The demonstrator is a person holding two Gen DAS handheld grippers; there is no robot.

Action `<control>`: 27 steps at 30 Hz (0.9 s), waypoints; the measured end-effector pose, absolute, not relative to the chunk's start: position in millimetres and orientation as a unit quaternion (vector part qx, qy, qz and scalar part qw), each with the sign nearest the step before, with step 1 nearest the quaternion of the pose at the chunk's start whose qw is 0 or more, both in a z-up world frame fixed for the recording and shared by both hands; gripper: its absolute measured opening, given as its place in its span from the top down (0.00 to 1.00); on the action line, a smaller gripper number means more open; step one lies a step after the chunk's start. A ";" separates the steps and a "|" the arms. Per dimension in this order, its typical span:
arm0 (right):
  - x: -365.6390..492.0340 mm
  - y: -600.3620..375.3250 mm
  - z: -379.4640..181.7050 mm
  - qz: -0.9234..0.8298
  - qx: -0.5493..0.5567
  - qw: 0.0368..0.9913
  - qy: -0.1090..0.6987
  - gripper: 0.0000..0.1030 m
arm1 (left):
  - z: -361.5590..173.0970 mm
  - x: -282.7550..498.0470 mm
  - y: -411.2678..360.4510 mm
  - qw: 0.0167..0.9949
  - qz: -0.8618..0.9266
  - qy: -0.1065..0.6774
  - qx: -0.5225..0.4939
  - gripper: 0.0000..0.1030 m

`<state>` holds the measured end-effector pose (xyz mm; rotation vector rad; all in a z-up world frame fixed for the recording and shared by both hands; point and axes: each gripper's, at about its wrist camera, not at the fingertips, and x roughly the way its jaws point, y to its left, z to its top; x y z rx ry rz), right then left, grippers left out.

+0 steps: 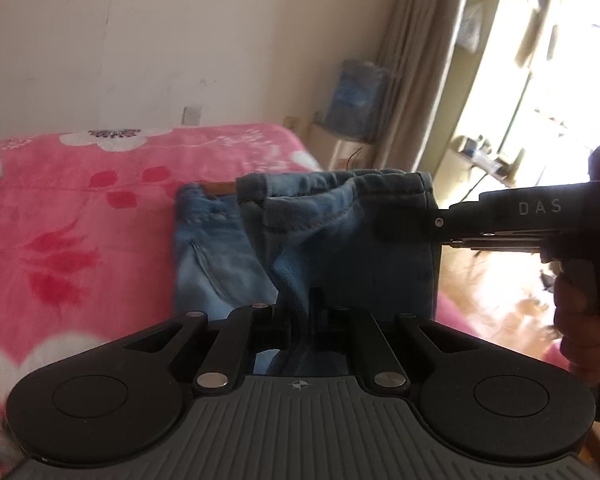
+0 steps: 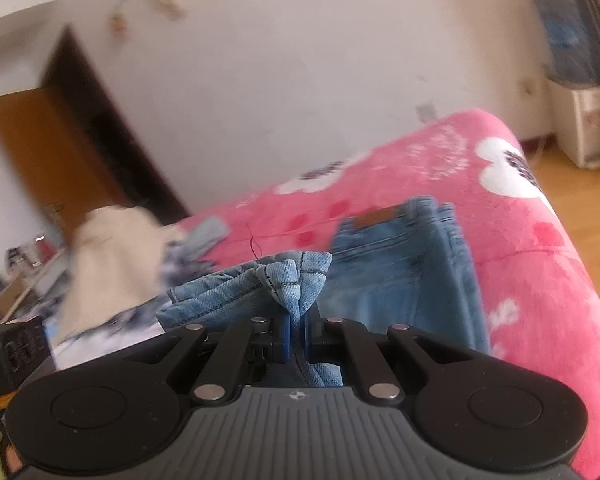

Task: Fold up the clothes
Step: 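Carry the hem with both grippers over toward the waistband and lower it, then open both grippers to release the hem onto the folded jeans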

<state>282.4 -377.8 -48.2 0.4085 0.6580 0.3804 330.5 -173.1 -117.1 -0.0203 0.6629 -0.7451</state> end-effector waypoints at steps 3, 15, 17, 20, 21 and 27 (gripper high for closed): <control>330.6 -377.2 -68.9 0.154 0.192 0.909 0.335 0.94 | -127.2 365.5 -189.9 0.874 -0.351 0.337 -0.008 0.94; 441.2 -389.3 -109.7 0.099 0.179 0.913 0.353 0.95 | -163.9 469.7 -211.3 0.846 -0.344 0.389 -0.120 0.94; 450.2 -389.5 -110.0 0.102 0.179 0.914 0.351 0.95 | -166.7 477.8 -209.3 0.846 -0.343 0.387 -0.132 0.94; 460.1 -389.0 -110.6 0.108 0.180 0.914 0.348 0.95 | -173.6 489.0 -208.6 0.845 -0.343 0.385 -0.142 0.94; 463.2 -388.3 -112.8 0.106 0.181 0.913 0.350 0.95 | -175.1 490.1 -208.7 0.845 -0.343 0.385 -0.140 0.94; 477.8 -387.8 -129.2 0.091 0.197 0.909 0.357 0.95 | -185.2 504.5 -207.2 0.843 -0.344 0.385 -0.153 0.94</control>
